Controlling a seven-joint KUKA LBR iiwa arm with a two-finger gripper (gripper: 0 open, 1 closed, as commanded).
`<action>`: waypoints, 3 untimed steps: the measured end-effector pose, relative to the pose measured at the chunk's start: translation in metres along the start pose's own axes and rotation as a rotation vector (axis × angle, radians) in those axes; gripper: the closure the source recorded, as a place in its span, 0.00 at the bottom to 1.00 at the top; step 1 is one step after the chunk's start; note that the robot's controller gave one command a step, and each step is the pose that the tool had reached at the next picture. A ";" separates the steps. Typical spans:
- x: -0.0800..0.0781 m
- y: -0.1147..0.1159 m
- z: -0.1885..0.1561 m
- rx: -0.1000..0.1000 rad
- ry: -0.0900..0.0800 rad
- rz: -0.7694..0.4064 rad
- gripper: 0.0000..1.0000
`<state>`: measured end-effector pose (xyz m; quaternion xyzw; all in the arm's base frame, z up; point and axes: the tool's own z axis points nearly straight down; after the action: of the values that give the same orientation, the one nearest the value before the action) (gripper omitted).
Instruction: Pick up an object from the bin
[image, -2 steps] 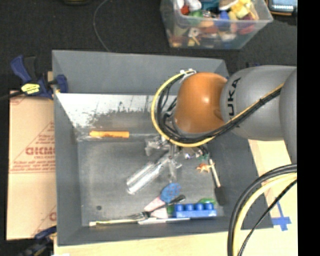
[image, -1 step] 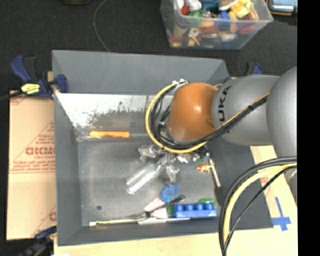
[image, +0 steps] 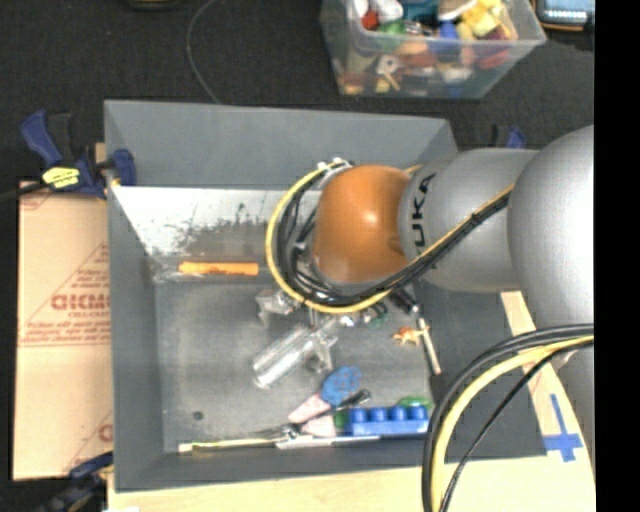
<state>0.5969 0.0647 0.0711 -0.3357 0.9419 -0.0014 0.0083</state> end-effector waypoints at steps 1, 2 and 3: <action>0.018 -0.025 0.001 -0.002 0.006 0.008 1.00; 0.018 -0.025 0.001 -0.002 0.006 0.008 1.00; 0.019 -0.025 -0.007 -0.004 0.007 0.010 1.00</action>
Offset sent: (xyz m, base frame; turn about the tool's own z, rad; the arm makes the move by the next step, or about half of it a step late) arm 0.0000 0.0000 0.0000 0.0000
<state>0.5978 0.0336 0.0777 -0.3311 0.9436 -0.0007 0.0041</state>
